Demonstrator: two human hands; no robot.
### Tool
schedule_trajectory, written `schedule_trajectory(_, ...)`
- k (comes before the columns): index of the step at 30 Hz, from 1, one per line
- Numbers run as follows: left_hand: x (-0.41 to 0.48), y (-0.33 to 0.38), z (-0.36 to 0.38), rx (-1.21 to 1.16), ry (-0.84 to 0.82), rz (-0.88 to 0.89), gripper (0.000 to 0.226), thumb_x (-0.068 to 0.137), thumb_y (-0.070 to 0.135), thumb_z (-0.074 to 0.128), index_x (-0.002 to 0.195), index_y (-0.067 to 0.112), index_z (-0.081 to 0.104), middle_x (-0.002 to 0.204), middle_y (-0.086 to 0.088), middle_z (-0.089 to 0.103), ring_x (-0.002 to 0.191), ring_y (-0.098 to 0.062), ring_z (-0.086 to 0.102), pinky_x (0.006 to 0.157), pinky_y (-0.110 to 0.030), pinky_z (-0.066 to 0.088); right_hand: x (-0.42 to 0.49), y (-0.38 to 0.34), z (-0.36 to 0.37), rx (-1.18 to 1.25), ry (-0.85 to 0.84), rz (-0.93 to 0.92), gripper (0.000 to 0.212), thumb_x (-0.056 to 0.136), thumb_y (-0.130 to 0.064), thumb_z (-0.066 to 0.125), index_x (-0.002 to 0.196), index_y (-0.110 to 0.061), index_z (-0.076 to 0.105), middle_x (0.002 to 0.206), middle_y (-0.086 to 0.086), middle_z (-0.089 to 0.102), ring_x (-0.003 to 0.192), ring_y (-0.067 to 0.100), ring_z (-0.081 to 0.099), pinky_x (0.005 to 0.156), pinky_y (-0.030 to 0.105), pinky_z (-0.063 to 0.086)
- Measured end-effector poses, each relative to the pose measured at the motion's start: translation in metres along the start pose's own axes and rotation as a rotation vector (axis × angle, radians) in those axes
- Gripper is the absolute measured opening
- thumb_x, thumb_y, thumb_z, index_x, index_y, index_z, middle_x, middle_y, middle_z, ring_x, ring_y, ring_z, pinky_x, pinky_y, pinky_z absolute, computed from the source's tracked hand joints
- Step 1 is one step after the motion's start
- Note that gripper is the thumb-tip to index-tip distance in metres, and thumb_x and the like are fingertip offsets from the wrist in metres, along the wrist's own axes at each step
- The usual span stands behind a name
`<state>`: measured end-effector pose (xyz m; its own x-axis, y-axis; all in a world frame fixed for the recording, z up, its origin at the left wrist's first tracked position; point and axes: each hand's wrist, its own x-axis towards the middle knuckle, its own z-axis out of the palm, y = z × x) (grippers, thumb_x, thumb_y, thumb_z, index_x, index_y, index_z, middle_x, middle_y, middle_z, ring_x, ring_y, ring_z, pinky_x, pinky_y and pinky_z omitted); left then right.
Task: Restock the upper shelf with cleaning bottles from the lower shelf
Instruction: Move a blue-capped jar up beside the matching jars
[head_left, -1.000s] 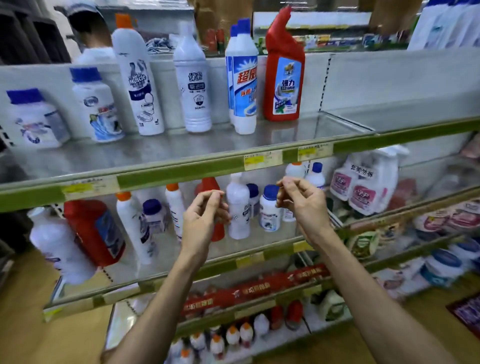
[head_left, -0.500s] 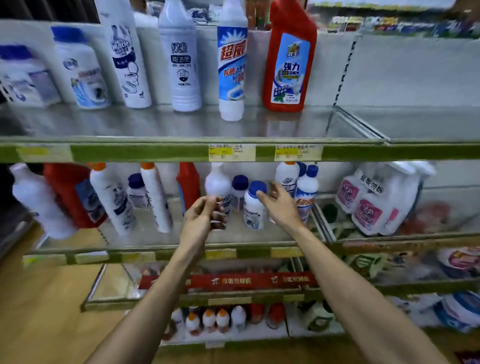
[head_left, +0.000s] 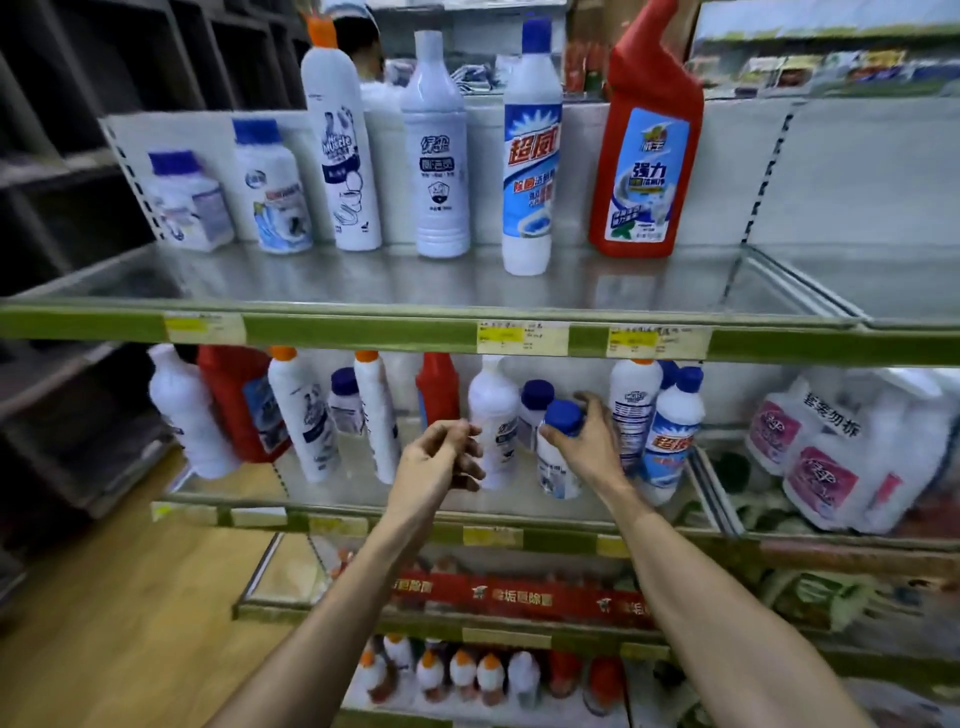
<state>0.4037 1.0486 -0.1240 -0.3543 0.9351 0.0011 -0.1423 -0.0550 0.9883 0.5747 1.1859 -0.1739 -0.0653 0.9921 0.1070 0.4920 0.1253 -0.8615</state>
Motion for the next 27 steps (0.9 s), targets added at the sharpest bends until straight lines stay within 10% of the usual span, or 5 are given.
schedule_trajectory(8,0.000,0.000,-0.008,0.053,-0.089,-0.029,0.024,0.103,0.024,0.052,0.098,0.008,0.069,0.079,-0.007,0.064,0.066,-0.018,0.061,0.062,-0.033,0.053,-0.013,0.004,0.001,0.160,-0.027,-0.030,0.036,0.083,-0.024,0.080,0.112,-0.013,0.061,0.106,0.008,0.067,0.102,0.031,0.063,0.090,0.041,0.051)
schedule_trajectory(13,0.011,-0.011,-0.009,0.107,-0.083,-0.034,0.022,0.102,0.023,0.053,0.096,0.012,0.070,0.087,-0.007,0.067,0.072,-0.019,0.061,0.069,-0.035,0.051,-0.017,-0.024,-0.021,0.418,0.047,-0.070,0.021,0.088,-0.032,0.075,0.102,-0.019,0.065,0.095,0.000,0.071,0.096,0.022,0.067,0.085,0.022,0.052)
schedule_trajectory(18,0.017,-0.022,-0.006,0.139,-0.097,-0.111,0.028,0.103,0.034,0.050,0.102,0.013,0.068,0.096,-0.007,0.067,0.078,-0.018,0.062,0.070,-0.031,0.051,-0.018,-0.055,-0.030,0.903,0.005,0.172,0.021,0.092,-0.029,0.069,0.087,-0.008,0.068,0.087,0.010,0.075,0.088,0.030,0.068,0.095,0.053,0.052)
schedule_trajectory(27,0.026,-0.021,-0.010,0.043,-0.195,-0.190,0.039,0.103,0.038,0.045,0.100,0.006,0.066,0.084,-0.007,0.071,0.068,-0.016,0.068,0.057,-0.028,0.054,-0.039,-0.071,-0.026,1.030,-0.102,0.298,0.028,0.091,-0.033,0.069,0.091,-0.005,0.070,0.099,0.019,0.075,0.097,0.036,0.069,0.100,0.062,0.049)
